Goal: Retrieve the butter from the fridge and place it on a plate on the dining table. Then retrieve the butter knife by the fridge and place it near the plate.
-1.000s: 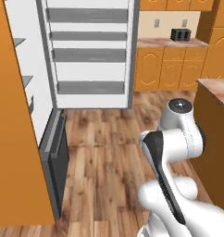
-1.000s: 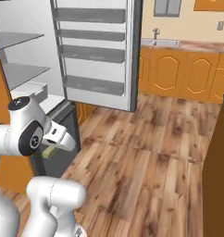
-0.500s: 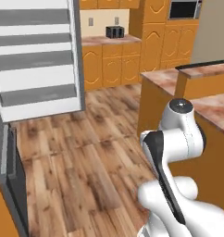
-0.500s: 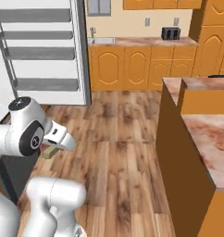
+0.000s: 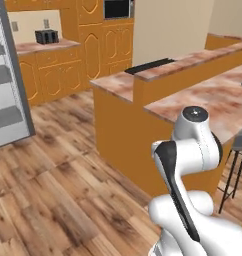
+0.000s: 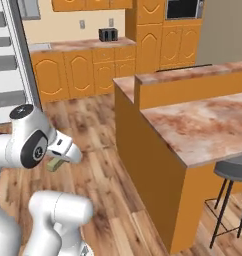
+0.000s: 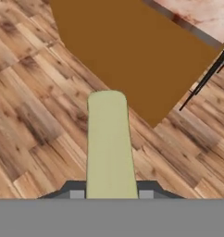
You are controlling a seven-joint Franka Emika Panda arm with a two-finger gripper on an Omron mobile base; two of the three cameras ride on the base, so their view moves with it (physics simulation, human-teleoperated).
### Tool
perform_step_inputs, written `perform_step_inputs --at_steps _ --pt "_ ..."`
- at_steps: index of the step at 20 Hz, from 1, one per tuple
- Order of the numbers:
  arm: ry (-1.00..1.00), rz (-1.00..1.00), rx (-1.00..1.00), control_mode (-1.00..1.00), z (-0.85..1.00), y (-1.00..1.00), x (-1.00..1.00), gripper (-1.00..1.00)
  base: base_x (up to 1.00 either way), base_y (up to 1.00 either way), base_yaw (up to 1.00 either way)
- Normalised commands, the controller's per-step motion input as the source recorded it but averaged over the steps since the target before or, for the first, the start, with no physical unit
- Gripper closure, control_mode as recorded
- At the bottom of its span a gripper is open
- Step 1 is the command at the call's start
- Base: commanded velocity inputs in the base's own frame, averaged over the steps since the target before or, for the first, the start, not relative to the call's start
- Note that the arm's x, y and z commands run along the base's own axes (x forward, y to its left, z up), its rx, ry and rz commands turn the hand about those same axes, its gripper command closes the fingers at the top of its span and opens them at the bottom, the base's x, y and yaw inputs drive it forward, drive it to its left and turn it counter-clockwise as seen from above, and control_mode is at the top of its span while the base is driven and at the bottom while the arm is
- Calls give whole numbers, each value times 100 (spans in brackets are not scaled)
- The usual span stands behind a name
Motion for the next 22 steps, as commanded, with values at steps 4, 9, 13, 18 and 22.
perform_step_inputs --at_steps 4,9,13,18,22 --pt "0 0 0 100 0 0 0 100 -9 -41 -18" --pt "0 0 0 100 0 0 0 100 -27 -100 16" --pt "0 0 0 100 0 0 0 100 -41 -100 23" --pt "0 0 0 100 0 0 0 100 -14 -100 22" --pt "0 0 0 100 0 0 0 100 17 -100 17"
